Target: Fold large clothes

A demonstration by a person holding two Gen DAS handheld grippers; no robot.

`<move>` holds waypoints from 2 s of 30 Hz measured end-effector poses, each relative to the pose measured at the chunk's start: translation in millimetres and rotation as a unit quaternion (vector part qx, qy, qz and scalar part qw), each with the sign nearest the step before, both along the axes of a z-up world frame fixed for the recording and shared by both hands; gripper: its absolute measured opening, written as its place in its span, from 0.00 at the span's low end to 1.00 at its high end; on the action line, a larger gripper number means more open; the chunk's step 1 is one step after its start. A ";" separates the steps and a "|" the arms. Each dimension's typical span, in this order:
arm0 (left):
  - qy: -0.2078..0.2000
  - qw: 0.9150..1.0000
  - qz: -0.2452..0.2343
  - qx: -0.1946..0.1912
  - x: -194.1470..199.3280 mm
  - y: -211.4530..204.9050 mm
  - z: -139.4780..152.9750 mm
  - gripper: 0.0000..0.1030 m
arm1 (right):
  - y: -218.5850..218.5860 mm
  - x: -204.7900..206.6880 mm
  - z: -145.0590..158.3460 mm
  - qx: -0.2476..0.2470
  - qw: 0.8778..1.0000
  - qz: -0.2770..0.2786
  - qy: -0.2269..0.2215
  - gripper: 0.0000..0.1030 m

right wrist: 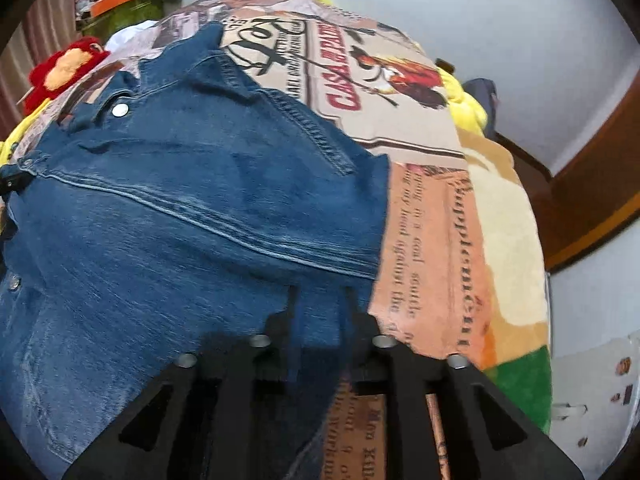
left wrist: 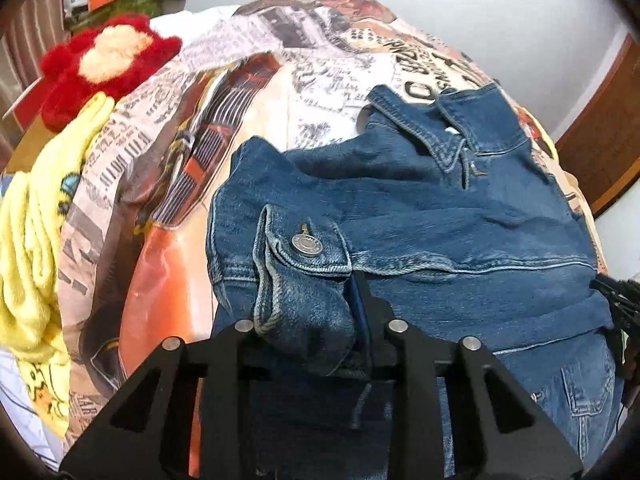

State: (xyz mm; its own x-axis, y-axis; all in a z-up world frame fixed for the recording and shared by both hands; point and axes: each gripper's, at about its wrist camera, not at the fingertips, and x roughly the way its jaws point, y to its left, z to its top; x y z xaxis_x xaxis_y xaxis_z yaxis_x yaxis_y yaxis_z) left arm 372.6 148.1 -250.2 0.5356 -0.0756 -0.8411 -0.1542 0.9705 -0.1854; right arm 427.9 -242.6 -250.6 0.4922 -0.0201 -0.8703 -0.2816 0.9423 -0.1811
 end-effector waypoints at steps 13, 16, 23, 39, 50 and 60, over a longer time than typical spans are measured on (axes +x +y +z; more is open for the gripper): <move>-0.005 0.998 -0.010 0.069 -18.6 -4.4 -8.7 0.37 | -37.8 -2.5 5.0 0.058 0.997 -0.051 0.013 0.69; 0.006 0.998 -0.013 0.064 -24.4 -2.5 -18.6 0.45 | -33.2 -3.2 10.0 0.066 0.996 -0.050 0.017 0.69; 0.007 0.999 -0.014 0.048 -41.6 20.6 5.8 0.64 | -29.1 0.6 28.2 0.127 0.990 -0.043 0.037 0.69; -0.017 0.994 -0.025 0.102 27.8 27.1 59.0 0.85 | 6.4 52.4 93.9 0.157 0.987 0.006 -0.029 0.70; 0.024 0.998 -0.060 0.012 116.6 9.6 23.0 0.85 | 58.0 126.3 53.4 0.197 0.979 0.026 0.052 0.71; 0.079 0.990 -0.107 -0.055 166.6 -16.9 -24.1 0.85 | 104.3 180.1 1.3 0.195 0.975 0.041 0.100 0.71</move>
State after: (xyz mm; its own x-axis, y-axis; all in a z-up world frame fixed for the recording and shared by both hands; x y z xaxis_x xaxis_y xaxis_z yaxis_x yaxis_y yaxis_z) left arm 539.2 131.2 -274.3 0.3599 -0.2695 -0.8932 0.0168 0.9591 -0.2826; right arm 608.0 -138.2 -249.2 0.2988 0.3631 -0.8825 -0.3513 0.9017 0.2520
